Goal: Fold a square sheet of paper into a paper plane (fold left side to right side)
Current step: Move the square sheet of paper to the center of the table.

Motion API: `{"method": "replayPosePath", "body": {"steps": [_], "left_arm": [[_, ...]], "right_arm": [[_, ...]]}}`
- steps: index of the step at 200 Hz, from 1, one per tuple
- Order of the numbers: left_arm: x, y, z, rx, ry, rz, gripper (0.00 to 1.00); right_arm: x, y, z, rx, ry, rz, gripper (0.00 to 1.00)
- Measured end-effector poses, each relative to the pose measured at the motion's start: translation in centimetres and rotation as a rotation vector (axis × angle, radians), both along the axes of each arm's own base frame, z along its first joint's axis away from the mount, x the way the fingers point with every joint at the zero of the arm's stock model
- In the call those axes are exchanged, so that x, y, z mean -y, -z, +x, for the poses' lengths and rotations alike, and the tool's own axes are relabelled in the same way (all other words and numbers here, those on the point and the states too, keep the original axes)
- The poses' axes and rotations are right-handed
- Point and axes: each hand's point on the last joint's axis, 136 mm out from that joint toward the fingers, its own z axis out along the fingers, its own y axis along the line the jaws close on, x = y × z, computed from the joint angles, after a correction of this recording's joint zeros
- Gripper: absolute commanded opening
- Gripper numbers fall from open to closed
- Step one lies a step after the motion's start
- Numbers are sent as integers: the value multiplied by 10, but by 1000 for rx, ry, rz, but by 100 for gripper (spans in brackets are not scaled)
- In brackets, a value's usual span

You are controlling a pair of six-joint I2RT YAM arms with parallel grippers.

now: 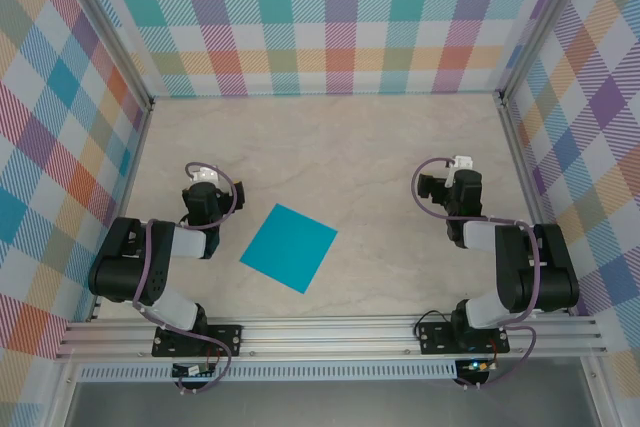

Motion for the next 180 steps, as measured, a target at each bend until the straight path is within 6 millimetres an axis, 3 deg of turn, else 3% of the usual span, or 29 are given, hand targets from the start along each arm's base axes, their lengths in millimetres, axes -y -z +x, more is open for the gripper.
{"method": "replayPosePath", "body": {"steps": [169,180], "left_arm": [[-1,1,-2,-20,-5,1,100],[-2,-6,-5,-37,-15,-4,100]], "right_arm": [[-1,-3,2,7,-6,4,100],[-1,-2,2,2,-4,3,100]]}}
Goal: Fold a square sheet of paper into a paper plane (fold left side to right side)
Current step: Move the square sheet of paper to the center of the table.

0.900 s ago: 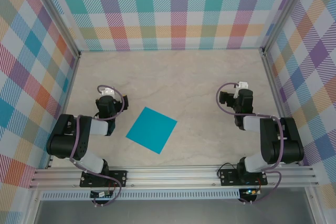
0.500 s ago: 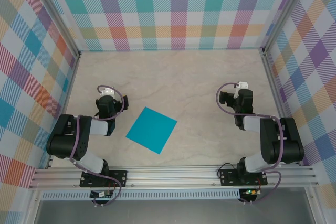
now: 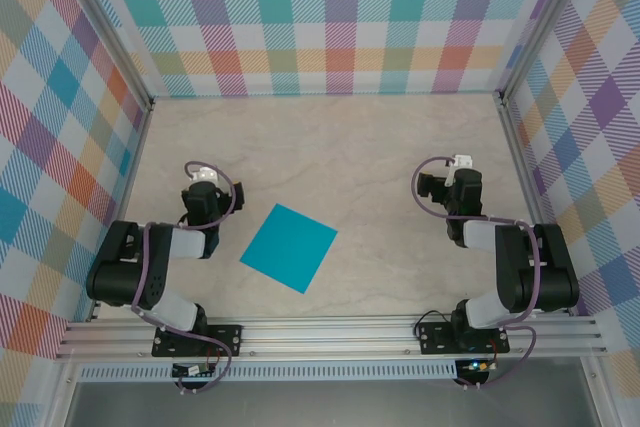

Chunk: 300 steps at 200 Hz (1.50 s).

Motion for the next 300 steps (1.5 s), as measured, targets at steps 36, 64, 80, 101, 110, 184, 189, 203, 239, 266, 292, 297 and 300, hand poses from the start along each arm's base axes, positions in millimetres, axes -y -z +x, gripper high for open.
{"method": "replayPosePath", "body": {"steps": [36,64,80,101,110,184,189,203,239,266,292,297,300], "left_arm": [[0,-87,6,93,-46,-100,100],[19,-131,-3,95,3,-238,100],[39,-126,-17,7,57,-304,100],[83,-104,-47,-182,172,-351,100],[104,-93,-64,-262,228,-360,100],[192,-3,-166,-771,434,-99,98],[193,2,-167,-788,431,-75,98],[198,12,-165,-823,426,-15,98],[209,33,-160,-879,430,76,97],[212,44,-156,-909,420,96,97],[220,56,-152,-935,420,97,96],[221,58,-151,-939,418,97,96],[223,59,-151,-947,420,93,96]], "right_arm": [[10,-19,14,-61,58,-13,100],[6,-57,2,-27,63,53,100],[-1,-78,-8,-21,53,124,100],[-13,-98,-24,-48,36,238,100],[-18,-102,-32,-71,29,284,100],[-40,-98,-96,-250,26,489,100],[-40,-98,-98,-257,28,493,100],[-40,-97,-103,-272,32,496,100],[-40,-97,-113,-289,36,499,100],[-40,-97,-118,-297,39,499,100],[-40,-96,-121,-305,42,499,100],[-40,-96,-121,-306,42,499,100],[-40,-96,-122,-308,42,499,100]]}}
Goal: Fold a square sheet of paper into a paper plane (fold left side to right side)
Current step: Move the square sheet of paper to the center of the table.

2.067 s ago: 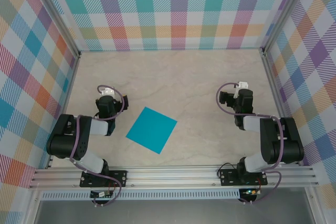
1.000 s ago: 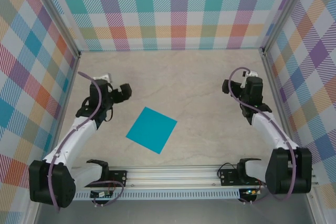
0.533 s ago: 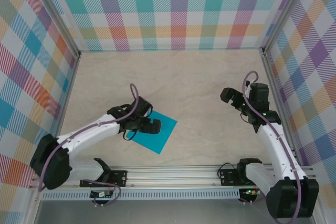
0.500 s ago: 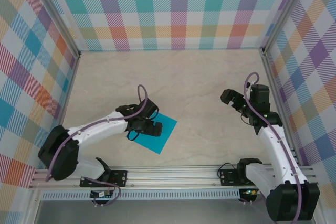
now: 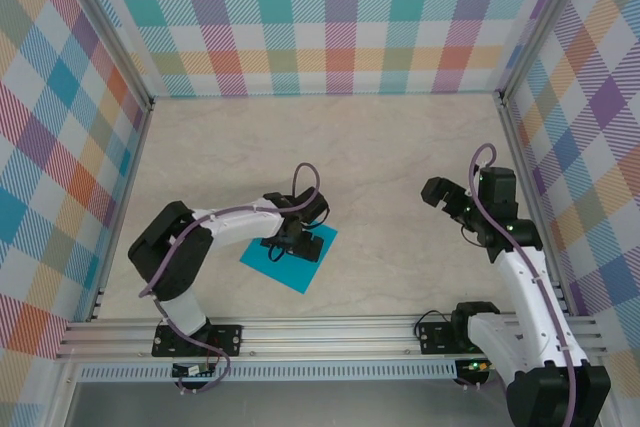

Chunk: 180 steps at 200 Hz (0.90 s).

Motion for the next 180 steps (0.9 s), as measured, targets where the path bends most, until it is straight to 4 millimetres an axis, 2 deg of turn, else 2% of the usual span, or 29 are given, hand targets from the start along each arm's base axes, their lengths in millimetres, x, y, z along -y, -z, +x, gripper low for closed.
{"method": "replayPosePath", "body": {"steps": [78,108,151,180], "left_arm": [[37,1,34,-28,-65,-27,96],[50,0,57,-26,-114,-44,95],[76,-3,103,18,-188,-77,94],[89,-4,125,47,-244,-109,93]], "right_arm": [[0,-9,-4,13,0,0,100],[0,-9,-7,8,0,0,100],[0,-9,-9,4,3,3,100],[0,-9,-9,1,9,10,100]]}}
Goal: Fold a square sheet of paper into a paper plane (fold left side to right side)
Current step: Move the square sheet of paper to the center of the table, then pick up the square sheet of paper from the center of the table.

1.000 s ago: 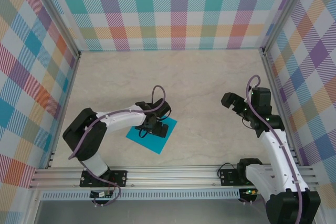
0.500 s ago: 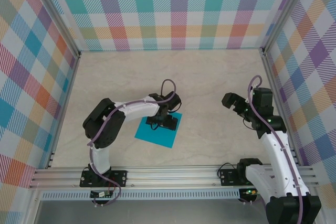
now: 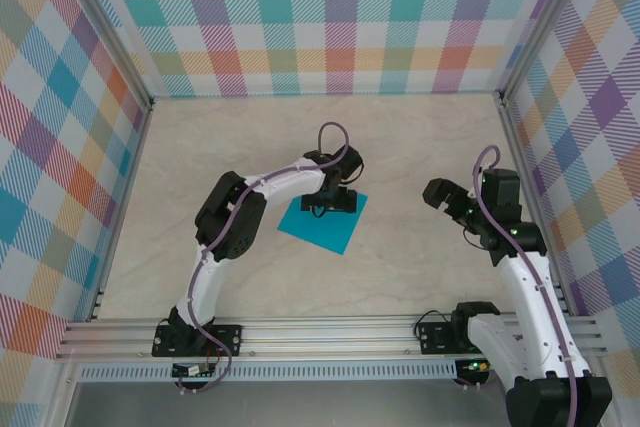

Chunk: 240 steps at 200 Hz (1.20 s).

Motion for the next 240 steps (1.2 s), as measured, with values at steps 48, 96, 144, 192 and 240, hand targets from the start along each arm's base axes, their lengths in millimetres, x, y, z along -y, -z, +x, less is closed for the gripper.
{"method": "replayPosePath", "body": {"steps": [48,96,144,192,240], "left_arm": [[14,-5,12,22,-28,-67,94],[17,-32,4,37,-13,-207,96],[-37,-72,16,90,-103,-354,90],[-47,-43,6,-15,-118,-444,86],[-37,-30,5,-53,-94,-478,84]], "right_arm": [[-1,2,0,-10,0,10,100],[-18,31,11,-137,-47,72,100],[-82,71,35,-313,-221,-44,100],[-129,100,86,-369,-261,-159,100],[-138,142,103,-458,-239,-215,100]]}}
